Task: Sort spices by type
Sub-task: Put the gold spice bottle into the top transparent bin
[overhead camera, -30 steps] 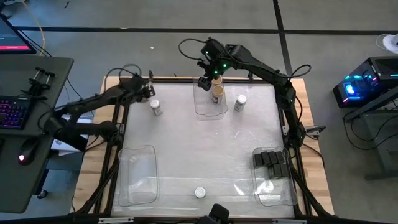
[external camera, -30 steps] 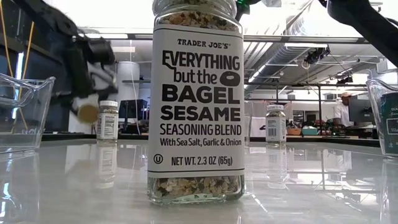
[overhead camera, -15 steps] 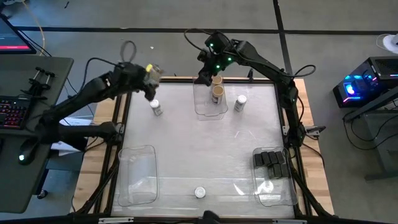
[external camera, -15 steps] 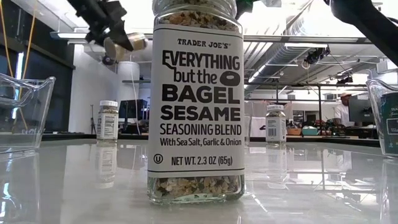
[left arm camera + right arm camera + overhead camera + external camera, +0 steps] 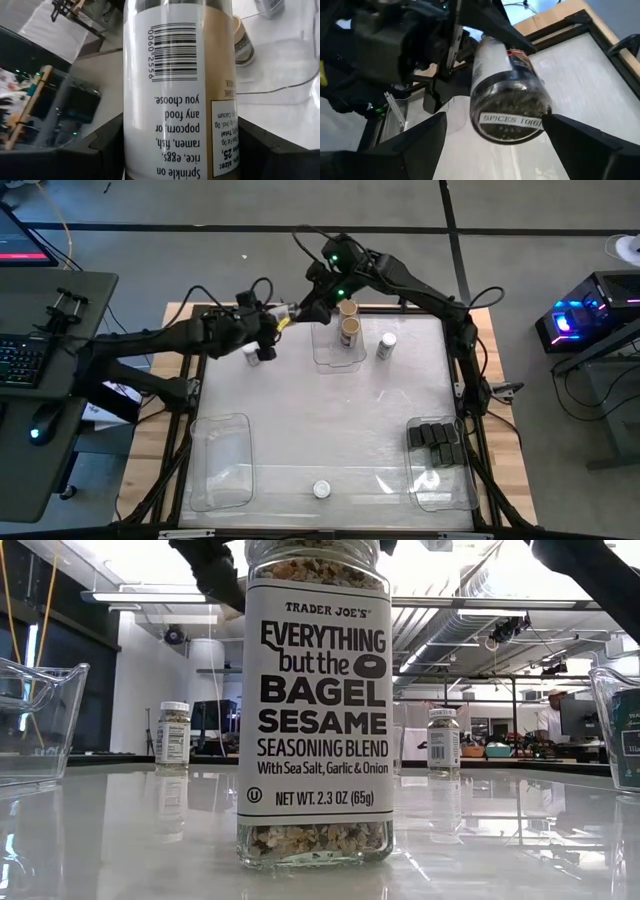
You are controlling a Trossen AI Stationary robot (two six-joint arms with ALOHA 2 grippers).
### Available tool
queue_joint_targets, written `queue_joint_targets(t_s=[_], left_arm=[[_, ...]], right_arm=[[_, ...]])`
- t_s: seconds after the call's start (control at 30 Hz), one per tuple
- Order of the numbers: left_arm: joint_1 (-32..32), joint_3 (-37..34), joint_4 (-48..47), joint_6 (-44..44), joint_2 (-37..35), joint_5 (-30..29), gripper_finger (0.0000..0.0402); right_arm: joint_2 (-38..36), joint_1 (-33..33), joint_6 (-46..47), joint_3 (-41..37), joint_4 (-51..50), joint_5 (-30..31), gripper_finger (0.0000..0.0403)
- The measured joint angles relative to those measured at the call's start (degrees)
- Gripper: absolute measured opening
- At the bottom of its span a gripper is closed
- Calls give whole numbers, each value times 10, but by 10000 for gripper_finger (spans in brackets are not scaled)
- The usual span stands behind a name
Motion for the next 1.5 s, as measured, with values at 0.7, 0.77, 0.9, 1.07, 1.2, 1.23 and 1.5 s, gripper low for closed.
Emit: queue_joint_targets(t_s=[0.7,0.77,0.9,1.07,1.2,1.23,1.5], left_arm=[[-15,33,19,10,-15,-37,243],[-15,33,19,3,-23,-38,243],[-17,33,49,-32,-39,-7,243],[-17,33,82,-54,-46,48,243],[-24,33,97,-30,-39,44,243],[-28,33,103,-23,-37,41,243],[-52,33,152,74,-9,8,243]], right_arm=[[-26,-14,-43,0,21,62,337],[-28,-15,-40,0,27,51,337],[-28,-13,-24,0,54,-2,337],[-29,-9,19,0,110,-96,337],[-29,-2,41,0,135,-109,337],[-29,0,41,0,135,-107,337],[-29,14,13,-1,122,-111,335]])
